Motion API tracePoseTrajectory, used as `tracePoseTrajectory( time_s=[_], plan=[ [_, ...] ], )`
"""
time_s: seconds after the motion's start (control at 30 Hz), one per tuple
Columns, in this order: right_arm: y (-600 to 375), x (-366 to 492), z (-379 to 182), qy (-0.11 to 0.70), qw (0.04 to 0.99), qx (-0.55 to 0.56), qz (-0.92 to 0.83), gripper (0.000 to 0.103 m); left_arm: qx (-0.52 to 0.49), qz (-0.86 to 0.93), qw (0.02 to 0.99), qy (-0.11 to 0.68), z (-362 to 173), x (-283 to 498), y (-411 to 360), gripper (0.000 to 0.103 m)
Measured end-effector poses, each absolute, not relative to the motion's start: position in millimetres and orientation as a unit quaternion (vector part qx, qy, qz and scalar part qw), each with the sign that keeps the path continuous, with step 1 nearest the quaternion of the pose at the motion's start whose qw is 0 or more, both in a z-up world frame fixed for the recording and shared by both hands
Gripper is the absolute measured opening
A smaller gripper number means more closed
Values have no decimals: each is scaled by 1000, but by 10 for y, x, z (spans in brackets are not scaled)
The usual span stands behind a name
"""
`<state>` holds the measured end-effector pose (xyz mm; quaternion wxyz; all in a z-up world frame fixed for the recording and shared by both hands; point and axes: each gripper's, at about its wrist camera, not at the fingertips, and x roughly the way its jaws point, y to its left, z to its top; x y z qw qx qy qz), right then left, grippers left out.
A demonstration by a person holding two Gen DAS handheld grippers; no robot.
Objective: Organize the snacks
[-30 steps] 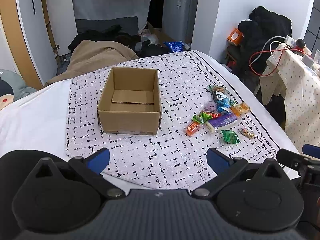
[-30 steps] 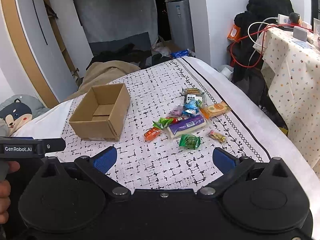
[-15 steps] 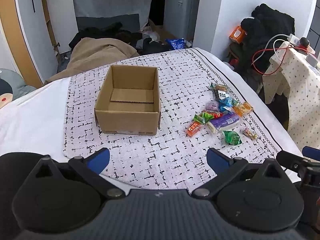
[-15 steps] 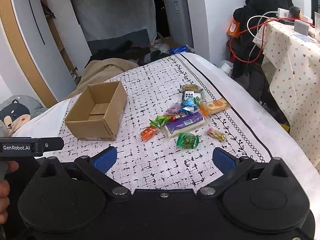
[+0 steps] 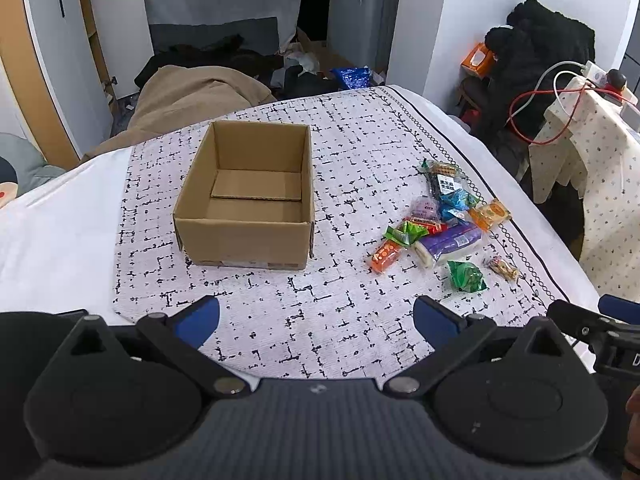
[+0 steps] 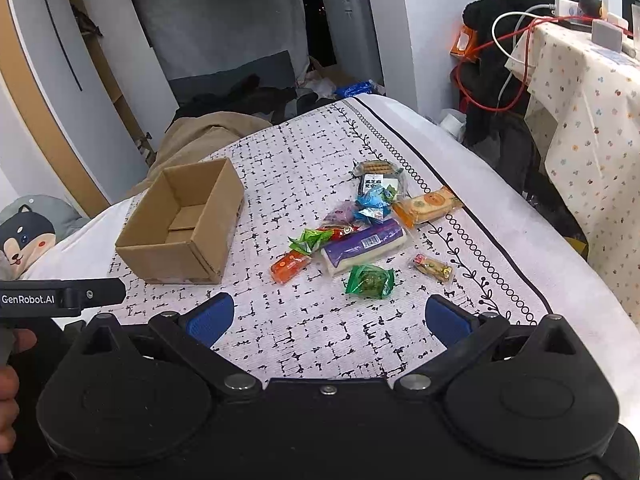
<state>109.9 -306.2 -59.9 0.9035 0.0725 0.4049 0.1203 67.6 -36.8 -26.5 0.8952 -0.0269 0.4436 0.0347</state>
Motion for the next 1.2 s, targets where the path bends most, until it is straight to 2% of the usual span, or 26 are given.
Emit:
tracePoseTrajectory(
  time_s=[0.27, 0.8, 0.97, 1.2],
  plan=[
    [-3136, 1290, -733, 410, 900, 89, 117, 103, -29, 35, 890, 454, -377, 877, -450, 103],
    [-3322, 1873, -1218, 448, 878, 120, 117, 85, -26, 32, 866, 499, -796, 1483, -714, 102],
    [-3417, 2050, -1391, 459, 871, 136, 107, 84, -27, 24, 859, 510, -935, 1704, -819, 102],
    [-3600, 2282, -1674, 477, 860, 164, 80, 75, -41, 5, 853, 521, -1116, 2040, -1029, 100]
  ],
)
